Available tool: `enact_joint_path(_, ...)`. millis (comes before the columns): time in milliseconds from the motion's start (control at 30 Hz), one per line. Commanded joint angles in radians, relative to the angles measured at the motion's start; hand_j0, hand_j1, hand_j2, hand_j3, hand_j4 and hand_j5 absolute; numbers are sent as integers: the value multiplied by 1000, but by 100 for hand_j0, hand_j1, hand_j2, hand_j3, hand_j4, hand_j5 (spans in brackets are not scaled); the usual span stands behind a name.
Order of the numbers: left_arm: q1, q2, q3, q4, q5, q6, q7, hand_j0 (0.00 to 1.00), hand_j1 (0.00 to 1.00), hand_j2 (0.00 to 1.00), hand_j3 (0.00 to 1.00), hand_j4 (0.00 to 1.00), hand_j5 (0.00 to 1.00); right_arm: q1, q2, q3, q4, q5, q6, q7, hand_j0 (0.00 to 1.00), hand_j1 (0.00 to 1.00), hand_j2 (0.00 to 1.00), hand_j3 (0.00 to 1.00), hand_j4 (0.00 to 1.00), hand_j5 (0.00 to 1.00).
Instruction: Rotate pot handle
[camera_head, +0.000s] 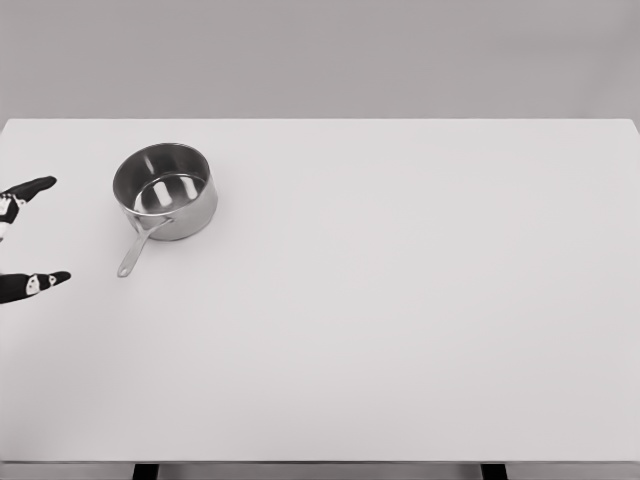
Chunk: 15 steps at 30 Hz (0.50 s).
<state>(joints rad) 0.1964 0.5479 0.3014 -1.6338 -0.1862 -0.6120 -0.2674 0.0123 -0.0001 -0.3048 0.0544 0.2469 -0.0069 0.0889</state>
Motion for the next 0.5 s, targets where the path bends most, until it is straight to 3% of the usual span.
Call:
enact_joint_path(0,2,-6,-2,-3,-4,1,1,100,100,100,100,100,100,0,0,0,1,0,-1,0,100,100,100,100,100,100)
enact_joint_path(200,-2,-8,-5,-9,-4,1,1,100,100,100,100,100,100,0,0,1,1,0,-1,2,100,100,100,100,100,100)
enact_joint_path(333,-24,3,-4,-72,-24,1,1,100,100,100,100,100,100,0,0,0,-1,0,-1,2,100,100,100,100,100,100)
enact_joint_path(367,-57,3,-1,-109,-74,1,-1,100,100,100,100,100,100,0,0,0,1,0,-1,0,100,100,100,100,100,100)
enact_joint_path(400,-138,-6,-2,-153,-98,1,1,100,100,100,100,100,100,0,0,0,-1,0,-1,0,100,100,100,100,100,100)
enact_joint_path(467,-222,-8,-44,-169,-142,1,-1,100,100,100,100,100,100,0,0,1,1,0,1,0,100,100,100,100,100,100)
